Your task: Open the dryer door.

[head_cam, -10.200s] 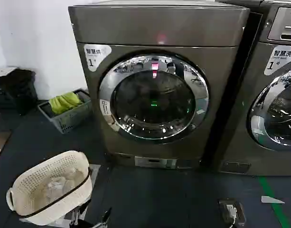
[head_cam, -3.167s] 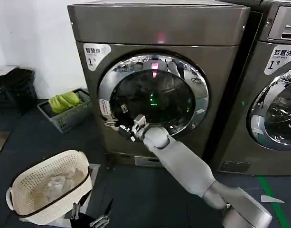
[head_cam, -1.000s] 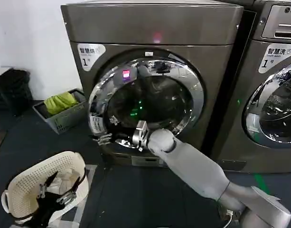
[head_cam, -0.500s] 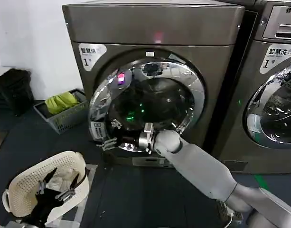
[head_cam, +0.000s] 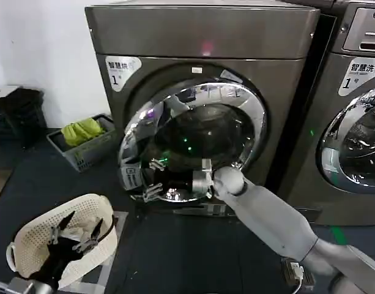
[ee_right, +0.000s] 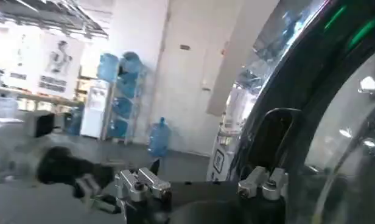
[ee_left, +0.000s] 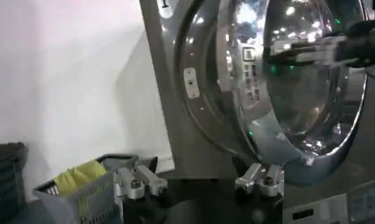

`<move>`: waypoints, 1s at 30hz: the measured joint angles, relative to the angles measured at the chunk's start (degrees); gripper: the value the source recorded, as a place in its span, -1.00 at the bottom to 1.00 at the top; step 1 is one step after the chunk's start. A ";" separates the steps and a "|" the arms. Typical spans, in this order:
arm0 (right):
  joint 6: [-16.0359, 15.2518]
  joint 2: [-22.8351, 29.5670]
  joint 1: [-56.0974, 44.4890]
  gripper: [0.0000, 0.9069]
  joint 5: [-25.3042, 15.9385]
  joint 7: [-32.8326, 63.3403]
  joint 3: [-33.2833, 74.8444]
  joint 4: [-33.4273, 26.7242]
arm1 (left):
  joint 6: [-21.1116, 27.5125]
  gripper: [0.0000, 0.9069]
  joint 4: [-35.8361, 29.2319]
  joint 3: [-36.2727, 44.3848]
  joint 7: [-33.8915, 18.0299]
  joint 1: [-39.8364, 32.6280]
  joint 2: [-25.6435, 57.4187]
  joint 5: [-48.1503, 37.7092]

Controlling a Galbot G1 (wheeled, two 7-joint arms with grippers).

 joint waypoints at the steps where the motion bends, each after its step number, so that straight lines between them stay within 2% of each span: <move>1: -0.01 -0.30 -0.12 1.00 0.14 -0.20 0.08 0.20 | 0.16 1.00 0.25 -0.14 0.38 -0.33 0.21 -0.27; 15: -0.26 -5.24 -2.57 1.00 1.35 -2.41 1.28 5.84 | 0.41 1.00 4.69 -1.43 4.60 -6.58 4.52 -4.23; 30: -1.51 -10.47 -6.16 1.00 2.80 -5.52 3.44 13.17 | 2.70 1.00 11.32 2.68 4.94 -15.34 9.88 -6.64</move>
